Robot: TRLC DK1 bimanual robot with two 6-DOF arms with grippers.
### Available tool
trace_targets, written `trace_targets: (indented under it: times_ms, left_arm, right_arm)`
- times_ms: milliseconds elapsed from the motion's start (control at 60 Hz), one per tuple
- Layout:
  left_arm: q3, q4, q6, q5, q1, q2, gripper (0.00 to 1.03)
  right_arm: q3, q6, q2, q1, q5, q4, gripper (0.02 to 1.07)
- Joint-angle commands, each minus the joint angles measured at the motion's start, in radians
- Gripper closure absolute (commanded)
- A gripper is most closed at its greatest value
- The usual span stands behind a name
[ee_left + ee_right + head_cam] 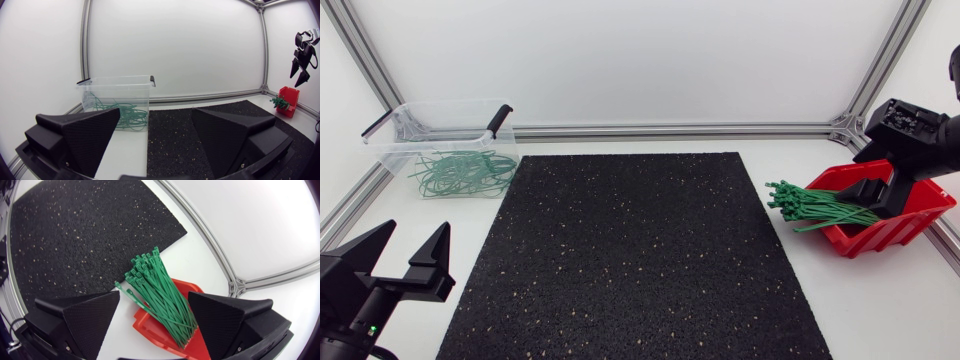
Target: Take a green cable tie from the red box, thread the tail through the head to close it, then place it in the transparent bin on the left.
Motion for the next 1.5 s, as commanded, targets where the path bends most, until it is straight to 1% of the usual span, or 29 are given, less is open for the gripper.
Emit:
trace_targets:
  times_ms: [0,100,133,150,217,283,367,517,600,750,817,883,1200,1383,1483]
  left_arm:
    - [-0.041,-0.008,-0.008,-0.011,0.000,-0.005,0.04]
    - [-0.041,-0.008,-0.008,-0.011,0.001,-0.004,0.04]
    - [-0.043,-0.008,-0.008,-0.011,0.001,-0.004,0.04]
    - [-0.041,-0.008,-0.008,-0.011,0.001,-0.004,0.04]
    - [-0.041,-0.008,-0.008,-0.011,0.001,-0.004,0.04]
    - [-0.041,-0.008,-0.008,-0.011,0.003,-0.004,0.04]
    - [-0.041,-0.010,-0.008,-0.011,0.005,-0.004,0.04]
    - [-0.041,-0.014,-0.008,-0.011,0.006,-0.004,0.04]
    - [-0.041,-0.014,-0.008,-0.011,0.006,-0.002,0.04]
    - [-0.041,-0.016,-0.008,-0.011,0.006,-0.002,0.04]
    - [-0.039,-0.017,-0.008,-0.011,0.006,-0.002,0.04]
    - [-0.039,-0.017,-0.008,-0.011,0.006,-0.002,0.04]
    - [-0.039,-0.019,-0.007,-0.005,0.005,-0.002,0.04]
    - [-0.039,-0.020,-0.008,-0.005,0.006,-0.002,0.04]
    - [-0.039,-0.020,-0.008,-0.005,0.006,-0.001,0.04]
  right_arm:
    - [-0.078,-0.137,0.026,-0.006,0.034,0.045,0.12]
    - [-0.072,-0.179,0.107,-0.006,0.051,0.033,0.11]
    - [-0.065,-0.203,0.136,-0.006,0.056,0.016,0.06]
    - [-0.065,-0.213,0.145,-0.007,0.057,0.014,0.06]
    - [-0.070,-0.281,0.173,-0.007,0.059,-0.005,0.06]
    - [-0.102,-0.356,0.185,-0.003,0.079,0.004,0.06]
    - [-0.127,-0.425,0.190,-0.001,0.079,0.008,0.07]
    - [-0.180,-0.480,0.199,-0.001,0.085,0.073,0.07]
    - [-0.230,-0.482,0.207,0.008,0.105,0.163,0.07]
    - [-0.294,-0.489,0.228,0.025,0.148,0.254,0.07]
    - [-0.312,-0.497,0.231,0.028,0.159,0.263,0.08]
    - [-0.334,-0.506,0.216,0.028,0.163,0.263,0.12]
    - [-0.437,-0.566,0.032,0.028,0.183,0.260,0.12]
    - [-0.478,-0.598,-0.071,0.030,0.211,0.228,0.13]
    - [-0.489,-0.607,-0.085,0.033,0.221,0.209,0.13]
